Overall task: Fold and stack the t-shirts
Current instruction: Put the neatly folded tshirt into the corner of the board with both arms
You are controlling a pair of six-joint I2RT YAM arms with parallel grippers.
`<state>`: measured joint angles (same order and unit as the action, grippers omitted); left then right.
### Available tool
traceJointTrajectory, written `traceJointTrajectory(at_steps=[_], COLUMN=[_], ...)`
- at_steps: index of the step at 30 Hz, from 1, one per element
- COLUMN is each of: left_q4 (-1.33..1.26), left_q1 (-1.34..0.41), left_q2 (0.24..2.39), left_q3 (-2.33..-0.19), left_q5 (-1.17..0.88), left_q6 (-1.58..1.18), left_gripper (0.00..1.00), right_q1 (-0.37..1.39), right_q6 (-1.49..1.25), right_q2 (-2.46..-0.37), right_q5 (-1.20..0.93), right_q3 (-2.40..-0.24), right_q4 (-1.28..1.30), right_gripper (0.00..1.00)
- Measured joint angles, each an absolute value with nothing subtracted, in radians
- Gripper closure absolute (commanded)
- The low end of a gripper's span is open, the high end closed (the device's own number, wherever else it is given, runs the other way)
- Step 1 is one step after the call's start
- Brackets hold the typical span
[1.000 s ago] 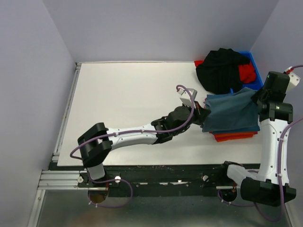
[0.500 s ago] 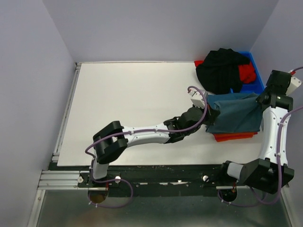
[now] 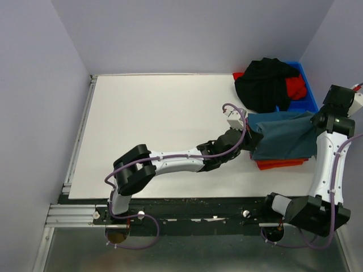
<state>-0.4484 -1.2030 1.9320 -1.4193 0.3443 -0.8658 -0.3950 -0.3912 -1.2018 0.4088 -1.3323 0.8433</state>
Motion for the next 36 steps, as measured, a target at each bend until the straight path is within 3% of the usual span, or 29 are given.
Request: traceJointTrajectory(at_steps=[15, 36], left_q4=[-0.477, -0.459], left_q1=[-1.254, -1.141], left_q2=[1.882, 2.027], left_q3=[-1.364, -1.486], left_q5=[0.344, 0.26], left_q6=[-0.918, -0.967], left_gripper=[1.0, 1.0], right_q1=[-0.399, -0.4], right_q6=[-0.391, -0.395], right_q2=[-1.108, -1.359], right_q5=[0.506, 0.472], right_q3=[-1.313, -1.32], right_q4=[0.878, 0.786], right_gripper=[0.99, 0.99])
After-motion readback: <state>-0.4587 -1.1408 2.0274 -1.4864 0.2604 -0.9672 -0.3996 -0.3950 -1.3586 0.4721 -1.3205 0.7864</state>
